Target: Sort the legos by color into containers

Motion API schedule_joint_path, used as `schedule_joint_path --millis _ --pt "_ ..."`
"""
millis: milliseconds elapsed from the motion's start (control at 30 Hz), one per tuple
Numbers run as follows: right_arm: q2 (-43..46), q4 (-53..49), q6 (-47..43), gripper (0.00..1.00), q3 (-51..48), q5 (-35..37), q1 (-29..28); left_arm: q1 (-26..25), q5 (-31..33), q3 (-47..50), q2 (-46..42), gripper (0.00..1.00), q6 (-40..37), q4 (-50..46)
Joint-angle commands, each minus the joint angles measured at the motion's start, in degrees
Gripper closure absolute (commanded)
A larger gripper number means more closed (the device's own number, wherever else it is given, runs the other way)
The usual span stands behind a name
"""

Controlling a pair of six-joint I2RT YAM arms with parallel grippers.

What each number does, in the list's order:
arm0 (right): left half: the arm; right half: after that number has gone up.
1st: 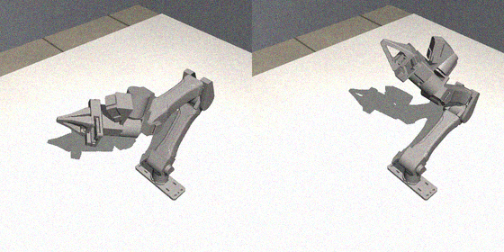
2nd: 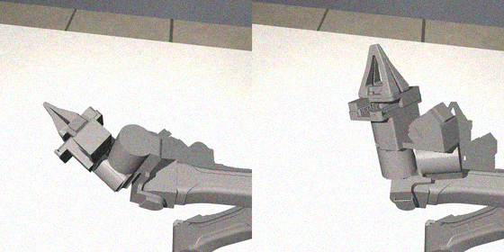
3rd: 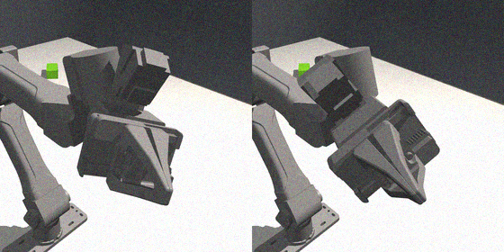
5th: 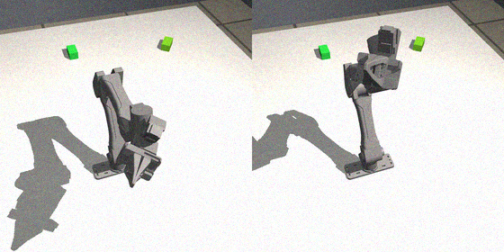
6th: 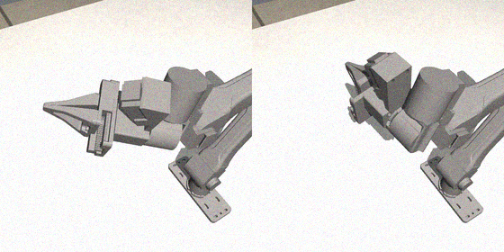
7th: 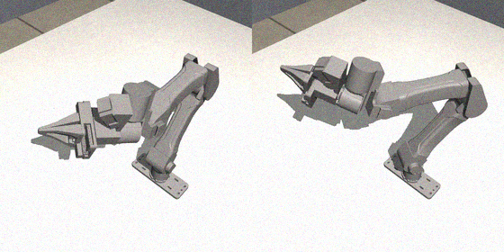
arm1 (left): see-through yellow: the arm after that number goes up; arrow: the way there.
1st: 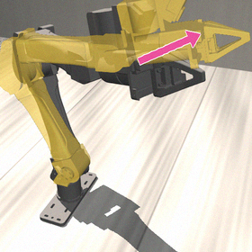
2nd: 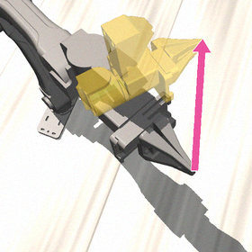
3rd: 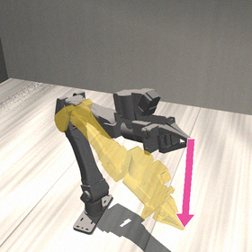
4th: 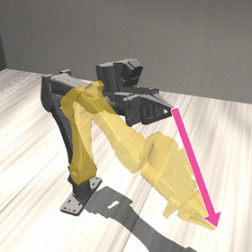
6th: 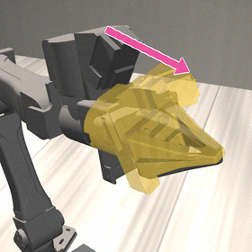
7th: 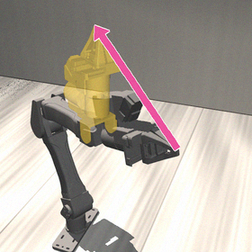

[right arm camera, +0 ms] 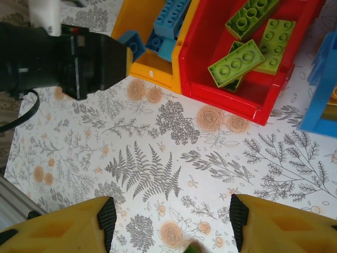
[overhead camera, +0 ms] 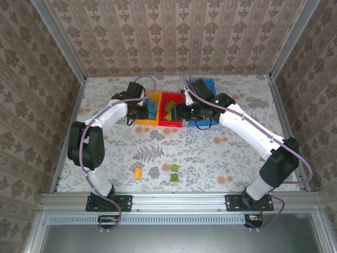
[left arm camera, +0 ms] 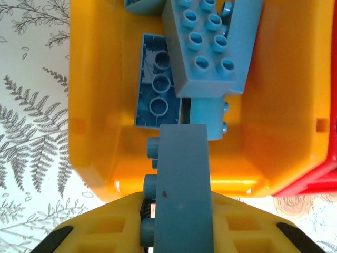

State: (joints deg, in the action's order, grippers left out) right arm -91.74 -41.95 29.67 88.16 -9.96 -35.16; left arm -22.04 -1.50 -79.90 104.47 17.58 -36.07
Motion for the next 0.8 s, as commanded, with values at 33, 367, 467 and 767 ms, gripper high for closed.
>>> schedule_joint_path --millis 33,367,467,767 --pt "-0.4 0.6 -1.3 0.37 0.4 -1.3 -0.2 -0.7 1.6 -5.8 3.2 0.7 1.1 -3.6" --pt "0.2 0.4 -2.2 0.36 -1.5 -1.6 -0.2 -2.9 5.2 -13.4 8.4 0.47 1.6 -7.8" --pt "1.7 0.9 -3.2 0.36 -4.1 -1.5 -0.3 -3.7 6.0 -13.4 6.9 0.47 1.3 -7.8" --pt "5.0 3.2 -6.0 0.36 -11.7 -0.2 -2.3 -5.7 10.1 -10.0 -2.6 0.49 3.0 -8.1"
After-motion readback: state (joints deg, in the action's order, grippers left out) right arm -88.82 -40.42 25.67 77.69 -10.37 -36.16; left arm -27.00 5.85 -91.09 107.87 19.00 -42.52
